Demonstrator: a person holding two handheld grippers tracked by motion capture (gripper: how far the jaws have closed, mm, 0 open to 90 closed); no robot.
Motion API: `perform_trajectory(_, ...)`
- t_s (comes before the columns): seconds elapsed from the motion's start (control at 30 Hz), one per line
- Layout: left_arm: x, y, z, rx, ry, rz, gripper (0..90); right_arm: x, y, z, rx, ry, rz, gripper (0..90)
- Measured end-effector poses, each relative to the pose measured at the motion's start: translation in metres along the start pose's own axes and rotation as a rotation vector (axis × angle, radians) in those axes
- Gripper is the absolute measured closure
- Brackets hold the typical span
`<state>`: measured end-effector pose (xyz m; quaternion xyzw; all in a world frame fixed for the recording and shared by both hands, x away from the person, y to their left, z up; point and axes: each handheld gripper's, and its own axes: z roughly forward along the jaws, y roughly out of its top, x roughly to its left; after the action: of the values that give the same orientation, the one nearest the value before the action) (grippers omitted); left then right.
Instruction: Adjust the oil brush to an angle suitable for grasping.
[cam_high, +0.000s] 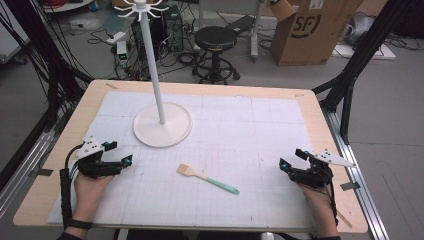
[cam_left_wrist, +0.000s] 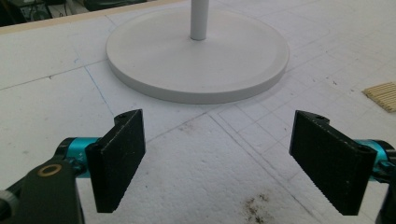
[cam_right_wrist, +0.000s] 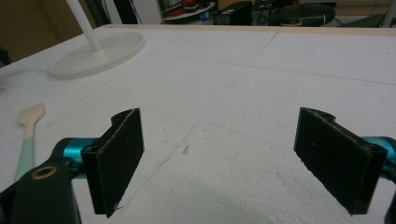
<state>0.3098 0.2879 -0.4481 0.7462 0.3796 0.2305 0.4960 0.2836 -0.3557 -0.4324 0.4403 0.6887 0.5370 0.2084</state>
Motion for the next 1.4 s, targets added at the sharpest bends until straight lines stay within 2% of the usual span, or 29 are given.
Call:
perform_trajectory(0.17,-0.0011,0.0001,0.0005,0.003,-0.001,0.01,18.8,0.0005,0.0001,-0.0013,-0.004,0.0,-0.009,15.2)
perform_trajectory(0.77,-0.0012,0.0001,0.0007,0.005,0.003,0.01,18.3,-0.0004,0.0002,-0.0029,-0.001,-0.005,0.006,15.1)
perform_trajectory(1.4,-0.0008,0.0001,0.0008,0.006,0.007,0.003,18.3,-0.0023,-0.0009,-0.0055,-0.001,-0.007,-0.001,15.2)
